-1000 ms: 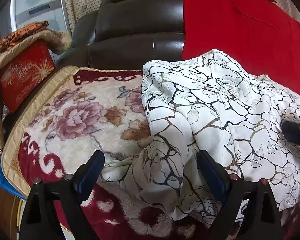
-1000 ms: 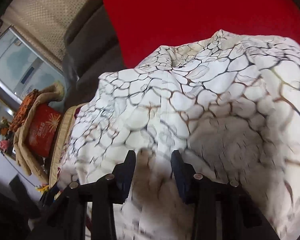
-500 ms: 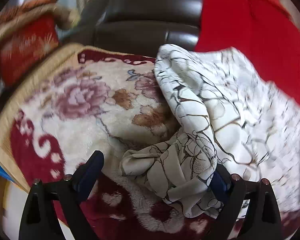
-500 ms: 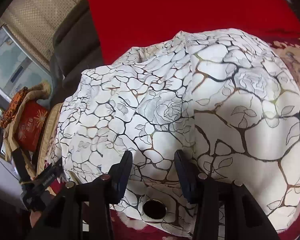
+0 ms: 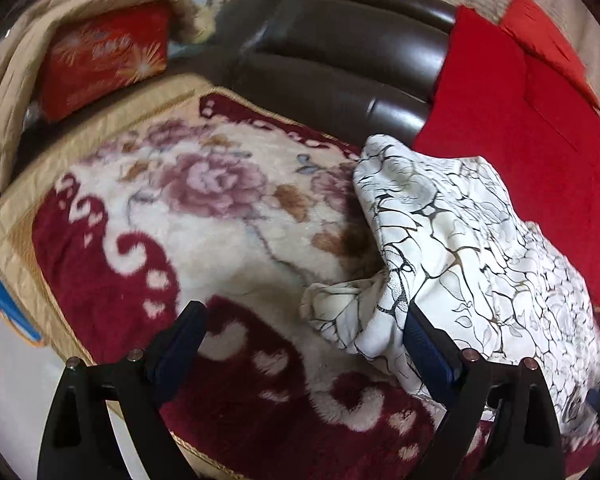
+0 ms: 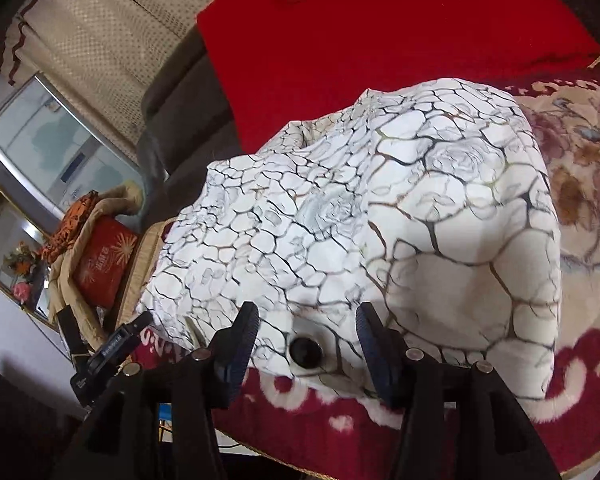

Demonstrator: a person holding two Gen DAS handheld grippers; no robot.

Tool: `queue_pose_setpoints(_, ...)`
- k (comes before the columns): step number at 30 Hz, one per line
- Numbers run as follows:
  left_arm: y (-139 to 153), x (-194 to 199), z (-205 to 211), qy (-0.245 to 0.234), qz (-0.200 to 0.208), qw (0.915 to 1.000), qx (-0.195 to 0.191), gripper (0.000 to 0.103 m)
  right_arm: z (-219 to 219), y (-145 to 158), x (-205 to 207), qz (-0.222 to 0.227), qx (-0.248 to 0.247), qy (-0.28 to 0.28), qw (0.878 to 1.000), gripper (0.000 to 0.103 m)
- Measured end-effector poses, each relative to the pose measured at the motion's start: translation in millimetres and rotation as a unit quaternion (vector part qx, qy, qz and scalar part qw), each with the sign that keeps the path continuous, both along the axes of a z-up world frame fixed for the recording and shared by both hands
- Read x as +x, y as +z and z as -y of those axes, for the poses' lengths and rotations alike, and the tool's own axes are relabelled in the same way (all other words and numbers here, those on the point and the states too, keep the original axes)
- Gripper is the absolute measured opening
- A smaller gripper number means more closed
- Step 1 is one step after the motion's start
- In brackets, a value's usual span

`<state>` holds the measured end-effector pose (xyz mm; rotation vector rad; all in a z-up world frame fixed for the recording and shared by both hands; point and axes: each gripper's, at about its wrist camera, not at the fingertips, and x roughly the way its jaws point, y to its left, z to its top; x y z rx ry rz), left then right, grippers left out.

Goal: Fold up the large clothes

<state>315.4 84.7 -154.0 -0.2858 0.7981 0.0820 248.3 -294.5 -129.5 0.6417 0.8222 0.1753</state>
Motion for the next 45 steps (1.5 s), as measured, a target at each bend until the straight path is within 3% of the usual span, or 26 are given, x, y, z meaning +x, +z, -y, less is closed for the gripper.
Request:
queue_pose_setpoints(5,-2,-3,-9,0.007,0.0,0.9989,-0.046,0.096,3,-1,-4,0.011,0.014,0.005,1.0,0.056)
queue_pose_setpoints(8,-13,-1,-26,-0.012,-0.018,0.9892,-0.145,0.096,2,-2,-1,0.017,0.02,0.011,1.0,0.056)
queue_pose_setpoints(11,-26,-7,-49,0.014,-0.034,0.9746,-0.221,0.096,-3,-5,3,0.014,0.027,0.017,0.999,0.056)
queue_pose_setpoints(12,-27,-12,-53,0.034,-0.038,0.9759,-0.212,0.095,-5,-6,5,0.015,0.03,0.018,0.999,0.056)
queue_pose_setpoints(14,-26,-17,-50,0.027,-0.039,0.9774,-0.206,0.094,-9,-6,8,0.014,0.035,0.024,0.999,0.056)
queue_pose_setpoints(19,-17,-19,-12,-0.067,-0.024,0.9725,-0.222,0.094,-14,-7,12,0.016,0.044,0.023,0.999,0.061)
queue_pose_setpoints(21,-21,-8,4,-0.088,-0.038,0.9652,-0.243,0.094,-13,-4,11,0.027,0.045,0.019,0.998,0.061)
queue_pose_setpoints(24,-30,12,15,-0.077,-0.048,0.9565,-0.277,0.094,-12,2,9,0.056,0.052,0.011,0.997,0.061)
queue_pose_setpoints(26,-35,24,19,-0.067,-0.053,0.9514,-0.296,0.094,-14,7,10,0.072,0.05,0.014,0.996,0.053)
queue_pose_setpoints(27,-38,32,20,-0.062,-0.056,0.9471,-0.31,0.094,-17,8,12,0.075,0.041,0.016,0.996,0.037)
queue_pose_setpoints(28,-40,37,21,-0.057,-0.056,0.9436,-0.321,0.094,-20,9,14,0.074,0.031,0.018,0.997,0.033)
queue_pose_setpoints(31,-43,44,17,-0.032,-0.036,0.9358,-0.349,0.094,-28,5,21,0.062,0.019,0.019,0.998,0.033)
queue_pose_setpoints(33,-45,50,18,-0.027,-0.033,0.9372,-0.346,0.093,-35,3,27,0.058,0.024,0.03,0.998,0.033)
queue_pose_setpoints(35,-41,53,22,-0.023,-0.024,0.944,-0.328,0.07,-44,6,36,0.056,0.015,0.044,0.997,0.033)
queue_pose_setpoints(37,-36,57,28,-0.035,-0.021,0.9555,-0.292,0.058,-50,8,41,0.059,0.015,0.049,0.997,0.033)
queue_pose_setpoints(38,-34,58,28,-0.039,-0.017,0.9569,-0.287,0.054,-51,9,45,0.06,0.022,0.05,0.997,0.033)
queue_pose_setpoints(42,-33,59,26,-0.051,-0.014,0.9581,-0.281,0.055,-53,5,66,0.05,0.056,0.042,0.996,0.033)
queue_pose_setpoints(44,-38,62,23,-0.055,-0.023,0.9524,-0.299,0.077,-62,-14,85,-0.002,0.052,0.053,0.997,0.033)
queue_pose_setpoints(45,-41,66,24,-0.057,-0.028,0.9489,-0.309,0.078,-65,-28,93,-0.041,0.049,0.054,0.997,0.03)
